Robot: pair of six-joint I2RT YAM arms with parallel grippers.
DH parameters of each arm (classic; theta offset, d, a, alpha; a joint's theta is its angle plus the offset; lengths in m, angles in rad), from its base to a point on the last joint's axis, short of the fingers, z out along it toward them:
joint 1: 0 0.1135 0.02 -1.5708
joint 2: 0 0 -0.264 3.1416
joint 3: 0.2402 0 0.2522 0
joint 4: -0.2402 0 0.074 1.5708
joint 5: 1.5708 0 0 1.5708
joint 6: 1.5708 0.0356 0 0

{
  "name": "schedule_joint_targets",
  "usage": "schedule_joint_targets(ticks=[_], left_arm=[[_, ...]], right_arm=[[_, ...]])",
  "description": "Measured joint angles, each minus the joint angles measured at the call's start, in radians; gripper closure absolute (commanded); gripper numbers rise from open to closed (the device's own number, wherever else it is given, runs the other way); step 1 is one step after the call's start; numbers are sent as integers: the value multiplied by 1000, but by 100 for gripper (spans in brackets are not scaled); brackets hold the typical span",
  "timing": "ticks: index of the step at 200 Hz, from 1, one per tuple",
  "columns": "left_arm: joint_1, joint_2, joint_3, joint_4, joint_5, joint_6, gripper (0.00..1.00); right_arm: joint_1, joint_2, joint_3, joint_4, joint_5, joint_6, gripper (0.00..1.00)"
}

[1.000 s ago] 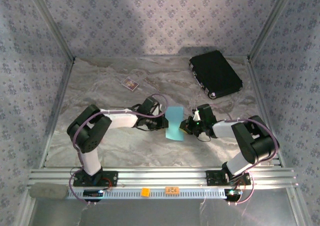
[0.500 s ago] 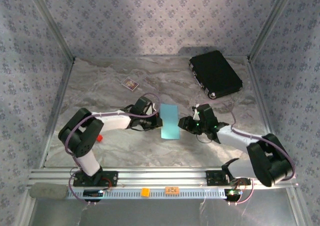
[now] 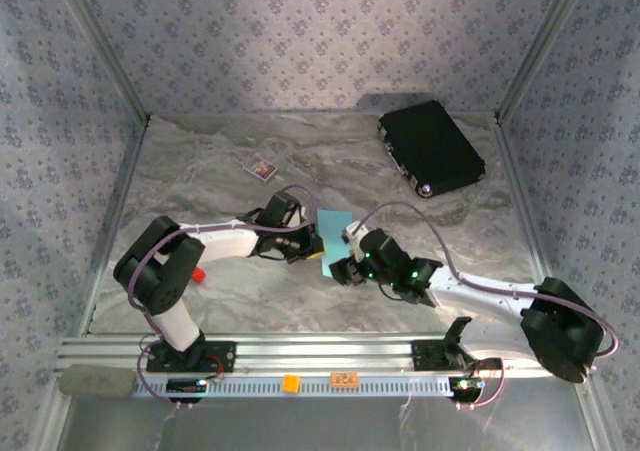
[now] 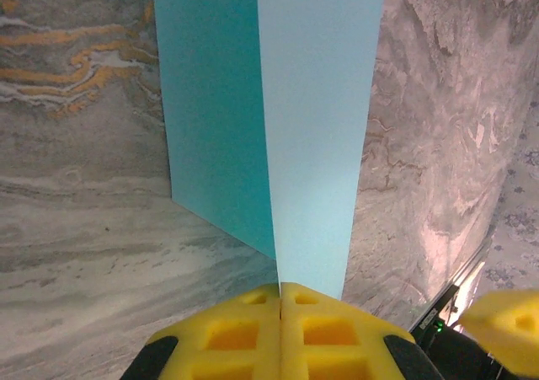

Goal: Fold a paper plane with a square sheet of paper (pick it up from the middle)
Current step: Third fold the triangle at the center of the table.

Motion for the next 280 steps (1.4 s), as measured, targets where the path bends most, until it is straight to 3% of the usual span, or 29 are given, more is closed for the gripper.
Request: schedule_joint_targets(ticks=[43, 98, 141, 199, 240, 280], left_arm=[[1, 0, 0, 0, 14, -11, 97], [1, 0, 0, 0, 15, -15, 97], [1, -8, 0, 1, 15, -17, 97], [1, -9, 0, 0, 15, -17, 97], [1, -9, 0, 0, 15, -17, 97], [1, -9, 0, 0, 15, -17, 97]], right_arm=[[171, 91, -24, 96, 116, -263, 43], [272, 245, -24, 222, 322, -418, 41], [311, 334, -21, 280, 446, -469, 51], [319, 298, -51, 340, 498, -470, 70], [318, 270, -72, 349, 499, -460, 76], [316, 270, -78, 362, 499, -452, 76]])
